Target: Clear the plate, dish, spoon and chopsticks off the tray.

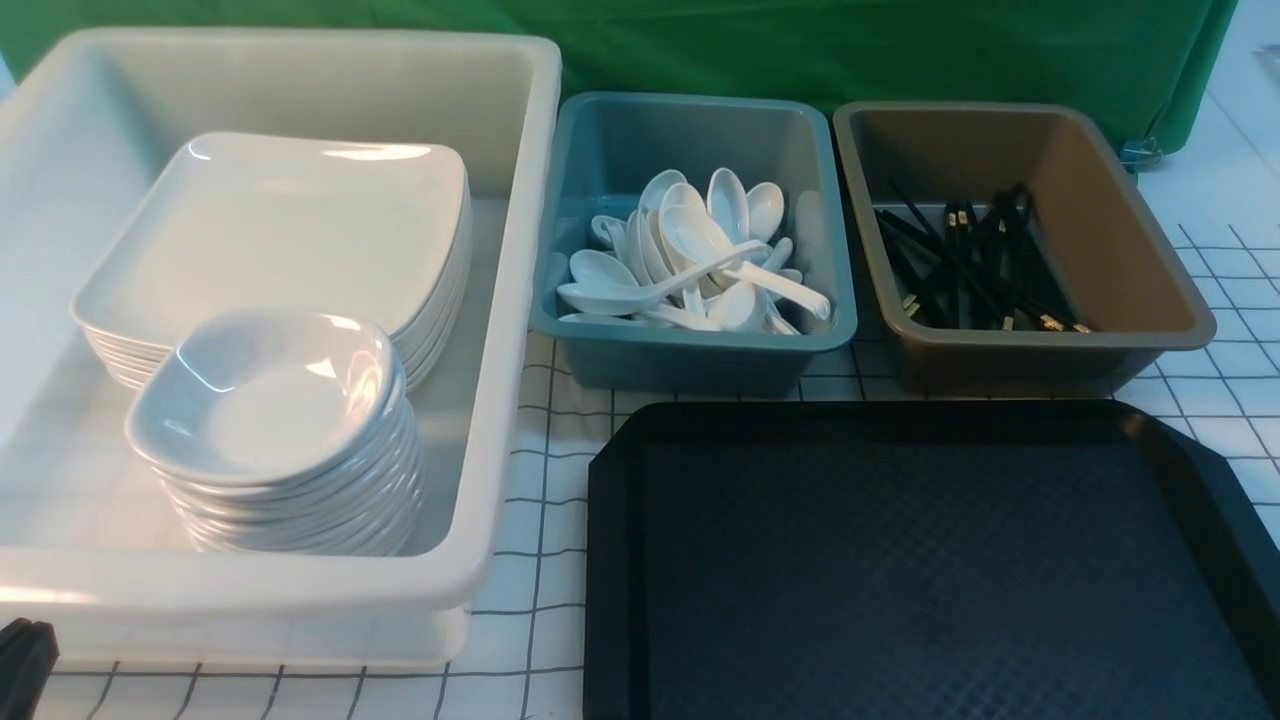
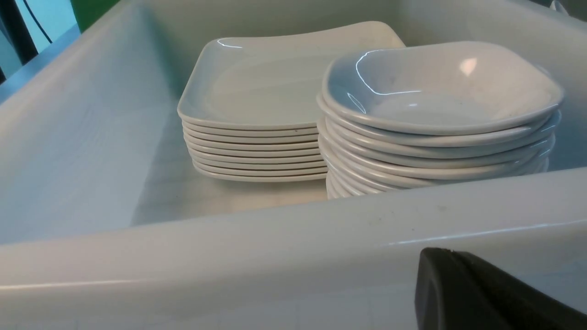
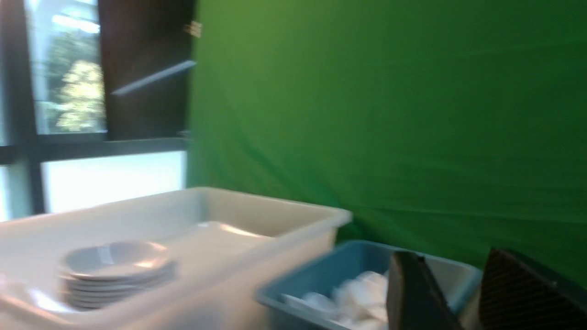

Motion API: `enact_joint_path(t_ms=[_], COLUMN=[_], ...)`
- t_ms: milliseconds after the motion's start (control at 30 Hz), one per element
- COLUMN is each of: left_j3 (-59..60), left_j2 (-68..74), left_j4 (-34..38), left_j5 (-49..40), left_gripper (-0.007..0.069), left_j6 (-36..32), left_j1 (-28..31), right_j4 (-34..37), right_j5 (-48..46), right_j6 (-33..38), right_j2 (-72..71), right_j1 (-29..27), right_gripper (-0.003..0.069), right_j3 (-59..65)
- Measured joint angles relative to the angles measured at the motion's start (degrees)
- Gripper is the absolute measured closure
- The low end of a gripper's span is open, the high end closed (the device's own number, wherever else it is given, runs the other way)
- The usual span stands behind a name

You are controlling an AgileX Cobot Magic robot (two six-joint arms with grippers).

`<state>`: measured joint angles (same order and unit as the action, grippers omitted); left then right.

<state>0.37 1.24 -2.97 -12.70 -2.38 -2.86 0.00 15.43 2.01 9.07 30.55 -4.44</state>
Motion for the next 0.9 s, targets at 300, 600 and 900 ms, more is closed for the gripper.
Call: enact_joint_path(t_ms=[300,600,900], left_j3=[0.00,0.00,0.00], left_j2=[0.00,0.00,0.00], left_j4=[0.00,0.00,0.00], left_j5=[0.00,-0.03,-0.03], left_gripper=[0.0620,0.0620,0.0620], left_j6=[0.00,0.00,0.00], left_j1=[0.00,0.00,0.00], right_j4=[0.00,0.00,0.00], right_j5=[-12.77,-29.89,-30.18], right_j6=[-0.44,-0.12,0.95], right_j2=[-4.70,-8.95,-8.95], right_j1=[-25.25,-30.20,-30.38], right_gripper=[0.0419,0.0419,0.0419], right_j3=[4.69,4.80,4.80])
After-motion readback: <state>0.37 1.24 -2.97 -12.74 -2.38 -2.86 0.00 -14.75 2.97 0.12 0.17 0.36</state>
